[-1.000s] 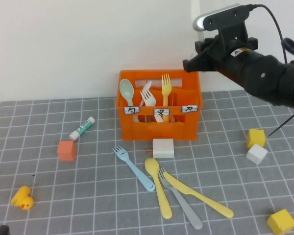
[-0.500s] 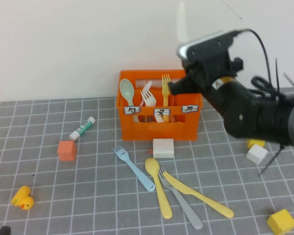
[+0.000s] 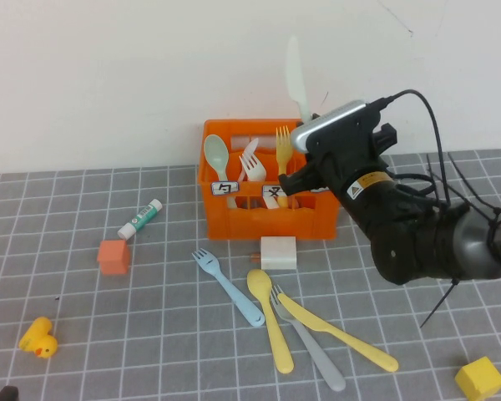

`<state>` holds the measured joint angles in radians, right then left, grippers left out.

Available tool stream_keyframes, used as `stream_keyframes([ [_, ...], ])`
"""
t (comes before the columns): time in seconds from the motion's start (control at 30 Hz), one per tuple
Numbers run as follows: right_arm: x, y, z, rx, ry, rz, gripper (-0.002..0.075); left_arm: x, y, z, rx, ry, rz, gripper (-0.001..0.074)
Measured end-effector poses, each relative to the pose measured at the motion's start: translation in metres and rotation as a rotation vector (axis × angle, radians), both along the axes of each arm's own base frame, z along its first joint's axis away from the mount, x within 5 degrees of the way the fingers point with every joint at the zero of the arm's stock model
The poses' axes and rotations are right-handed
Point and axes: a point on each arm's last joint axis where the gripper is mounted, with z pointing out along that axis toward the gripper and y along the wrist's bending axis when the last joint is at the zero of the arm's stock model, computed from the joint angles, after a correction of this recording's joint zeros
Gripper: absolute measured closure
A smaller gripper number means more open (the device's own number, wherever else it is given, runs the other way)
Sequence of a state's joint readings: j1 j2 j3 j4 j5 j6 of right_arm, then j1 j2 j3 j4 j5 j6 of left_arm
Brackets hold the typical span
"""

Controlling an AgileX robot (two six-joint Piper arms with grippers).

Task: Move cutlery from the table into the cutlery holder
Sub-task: Place the knife on the box

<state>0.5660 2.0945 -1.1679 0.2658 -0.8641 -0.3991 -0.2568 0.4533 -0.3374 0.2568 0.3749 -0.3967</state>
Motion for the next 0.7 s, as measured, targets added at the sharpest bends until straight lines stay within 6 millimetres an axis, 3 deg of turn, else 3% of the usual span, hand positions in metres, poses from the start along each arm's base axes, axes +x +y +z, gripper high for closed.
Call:
stream_keyframes([
  [0.47,0.001,0.002,-0.014,0.027,0.033,0.01,0.0568,0.0,0.0,0.0,0.0,0.002,0.0,0.0735],
  [0.7,0.0,0.002,-0.019,0.014,0.086,0.017,0.042,0.0,0.0,0.0,-0.001,0.002,0.001,0.0735],
])
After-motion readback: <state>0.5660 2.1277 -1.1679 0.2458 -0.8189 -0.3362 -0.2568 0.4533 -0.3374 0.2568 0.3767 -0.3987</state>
